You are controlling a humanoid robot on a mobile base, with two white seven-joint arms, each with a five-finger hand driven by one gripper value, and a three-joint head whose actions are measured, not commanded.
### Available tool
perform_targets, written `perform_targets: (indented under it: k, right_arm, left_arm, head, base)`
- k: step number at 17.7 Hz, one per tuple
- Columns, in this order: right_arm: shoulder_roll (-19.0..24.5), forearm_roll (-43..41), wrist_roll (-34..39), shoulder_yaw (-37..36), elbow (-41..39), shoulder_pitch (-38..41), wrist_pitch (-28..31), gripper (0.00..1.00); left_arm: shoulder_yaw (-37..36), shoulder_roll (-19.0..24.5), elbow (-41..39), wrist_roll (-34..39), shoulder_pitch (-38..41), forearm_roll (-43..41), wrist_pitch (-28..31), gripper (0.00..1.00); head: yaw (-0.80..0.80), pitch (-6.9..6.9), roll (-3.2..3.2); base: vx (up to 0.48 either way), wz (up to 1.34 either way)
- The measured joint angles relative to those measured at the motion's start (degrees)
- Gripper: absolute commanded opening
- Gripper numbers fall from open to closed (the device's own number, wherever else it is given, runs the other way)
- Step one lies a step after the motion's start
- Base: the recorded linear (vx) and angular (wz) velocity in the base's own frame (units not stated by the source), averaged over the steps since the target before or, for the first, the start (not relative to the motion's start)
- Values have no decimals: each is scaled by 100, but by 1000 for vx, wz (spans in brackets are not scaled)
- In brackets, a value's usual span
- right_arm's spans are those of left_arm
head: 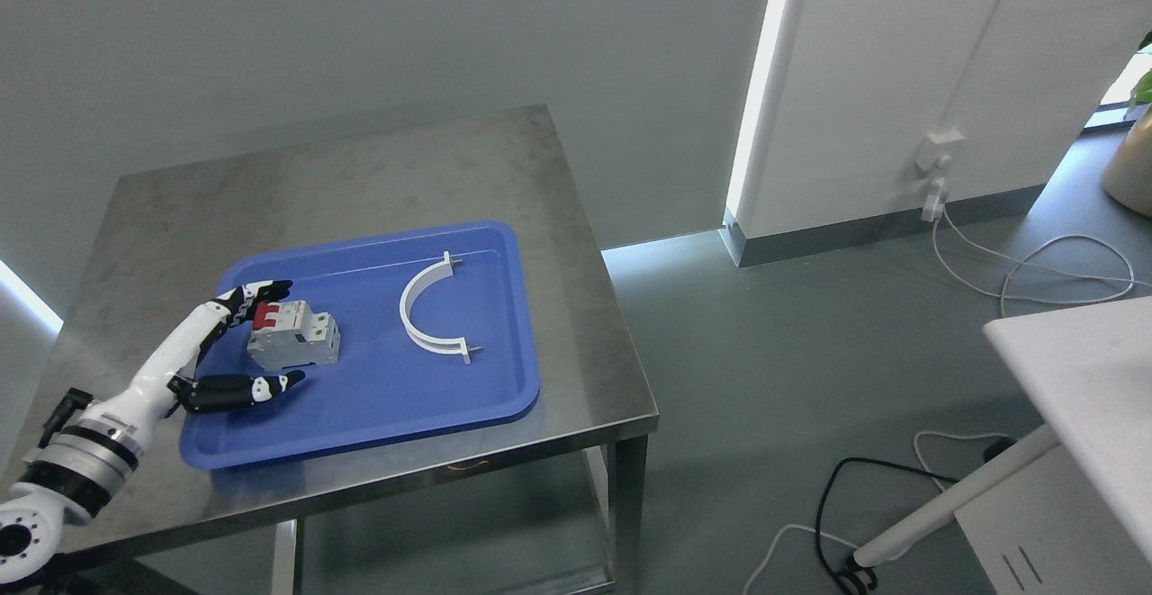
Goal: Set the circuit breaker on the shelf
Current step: 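Close the left hand on the circuit breaker and lift it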
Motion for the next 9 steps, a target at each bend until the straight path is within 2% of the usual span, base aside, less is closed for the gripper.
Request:
perform_targets:
  k: [6, 9]
  right_arm:
    - [0, 0, -1, 0, 0, 0, 0, 100]
    - [0, 0, -2, 0, 0, -1, 0, 100]
  left_arm:
    - [-125, 126, 120, -70, -164, -220, -136, 17]
    - [-136, 118, 188, -80, -200, -282, -493, 14]
  head:
    - [0, 0, 0]
    - [0, 0, 0]
  base:
    - [0, 0]
    - [3, 0]
